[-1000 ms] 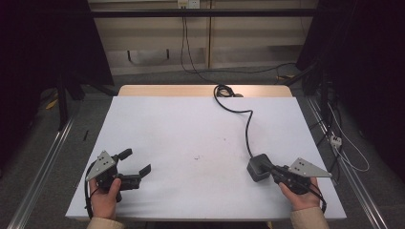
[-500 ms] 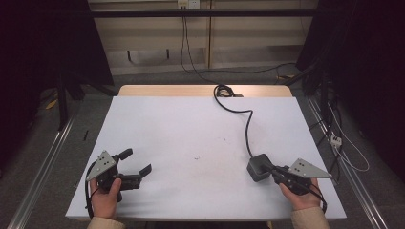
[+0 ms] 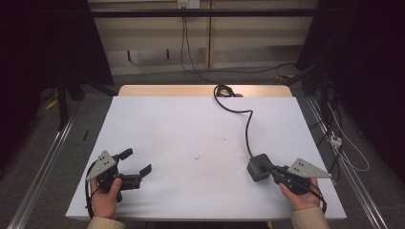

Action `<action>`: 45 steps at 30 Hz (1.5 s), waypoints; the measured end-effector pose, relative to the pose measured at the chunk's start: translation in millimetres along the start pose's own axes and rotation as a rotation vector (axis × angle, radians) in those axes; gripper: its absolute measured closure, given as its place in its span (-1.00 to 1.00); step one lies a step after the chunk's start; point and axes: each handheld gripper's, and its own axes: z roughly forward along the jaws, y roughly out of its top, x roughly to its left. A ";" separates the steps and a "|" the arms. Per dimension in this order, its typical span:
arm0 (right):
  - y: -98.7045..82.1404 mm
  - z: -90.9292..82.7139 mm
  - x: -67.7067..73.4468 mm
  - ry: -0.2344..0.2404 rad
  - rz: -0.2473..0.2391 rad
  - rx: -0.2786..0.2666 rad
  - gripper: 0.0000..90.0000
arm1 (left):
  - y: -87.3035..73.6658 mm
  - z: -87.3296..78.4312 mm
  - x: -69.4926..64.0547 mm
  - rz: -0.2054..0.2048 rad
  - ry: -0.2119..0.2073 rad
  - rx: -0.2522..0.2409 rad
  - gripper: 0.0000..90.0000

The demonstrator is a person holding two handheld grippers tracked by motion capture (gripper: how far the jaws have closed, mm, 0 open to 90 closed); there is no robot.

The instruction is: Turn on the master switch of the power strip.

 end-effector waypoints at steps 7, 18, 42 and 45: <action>0.6 -0.4 0.6 -0.001 -0.001 0.004 1.00 | 0.2 0.6 0.2 0.004 -0.003 0.001 -0.94; 1.2 -0.1 0.1 0.001 0.011 0.004 1.00 | 0.7 0.3 0.2 0.005 -0.001 0.000 -0.94; 4.2 -0.5 -1.1 -0.004 0.017 0.007 1.00 | 1.8 -0.7 0.9 0.006 0.005 -0.009 -0.94; 6.7 -1.5 -0.1 0.007 0.015 -0.013 1.00 | 1.8 -0.5 1.0 0.008 0.005 -0.008 -0.94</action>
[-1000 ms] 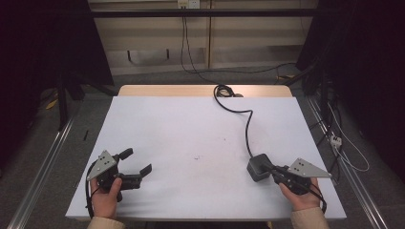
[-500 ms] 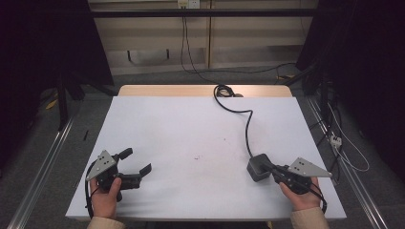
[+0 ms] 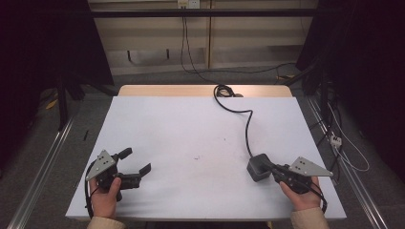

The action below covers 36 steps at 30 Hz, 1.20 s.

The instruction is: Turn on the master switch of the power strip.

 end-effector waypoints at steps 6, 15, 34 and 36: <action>3.8 -0.1 1.5 0.014 0.007 -0.017 1.00 | -0.2 -0.5 0.6 -0.001 0.003 0.001 -0.94; 7.0 0.9 2.0 0.021 0.022 -0.022 0.84 | 0.1 -0.8 0.3 -0.003 0.002 -0.004 -0.94; 6.8 2.4 -0.9 0.019 0.088 -0.017 0.13 | -0.2 0.6 -0.1 -0.002 -0.001 0.000 -0.94; 6.7 2.7 -1.4 0.018 0.088 -0.009 0.04 | -0.2 0.6 0.1 -0.001 -0.002 -0.001 -0.94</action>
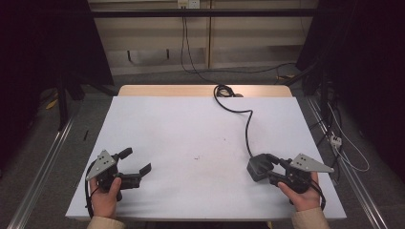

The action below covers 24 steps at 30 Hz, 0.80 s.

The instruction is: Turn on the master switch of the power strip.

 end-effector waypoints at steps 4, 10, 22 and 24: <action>0.3 0.4 -0.7 -0.004 0.006 0.004 -0.18 | -0.2 0.0 -0.1 -0.001 0.000 0.001 -0.94; 1.4 0.9 -0.7 0.007 0.022 -0.007 -0.44 | -0.5 -0.3 0.0 -0.003 0.002 0.003 -0.94; 2.0 2.9 0.0 0.012 0.027 0.004 -0.65 | -0.7 -0.8 0.3 -0.004 0.002 0.003 -0.94; 2.0 3.1 -0.3 0.015 0.028 0.008 -0.68 | -0.7 -0.9 0.1 -0.003 0.002 0.003 -0.94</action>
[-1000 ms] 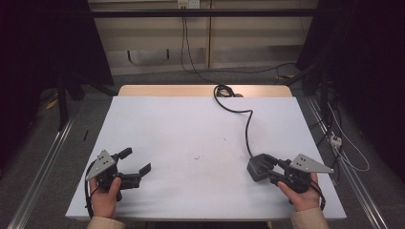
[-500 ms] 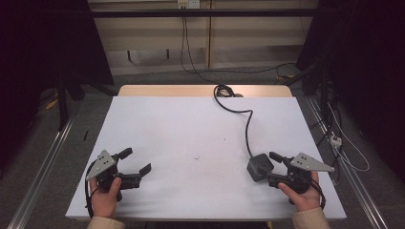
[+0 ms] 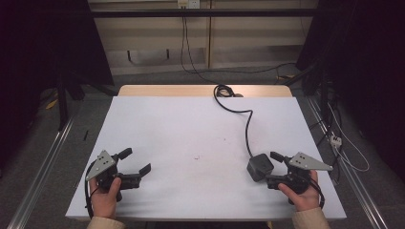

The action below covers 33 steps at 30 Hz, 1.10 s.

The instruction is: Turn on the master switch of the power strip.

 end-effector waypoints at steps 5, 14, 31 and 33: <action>-0.1 0.8 0.5 0.010 -0.004 0.013 -0.75 | 0.2 -0.1 -0.1 -0.001 0.000 -0.002 -0.94; -0.3 -1.3 0.5 0.013 -0.007 0.018 -0.81 | 0.8 1.2 -0.6 0.000 -0.003 -0.004 -0.94; -1.3 -3.8 -1.5 0.007 -0.023 0.030 -0.83 | 1.0 1.2 -0.6 0.002 -0.004 -0.004 -0.94; -2.0 -4.2 -2.2 0.007 -0.034 0.035 -0.87 | 0.9 1.2 -0.5 -0.001 -0.004 -0.005 -0.94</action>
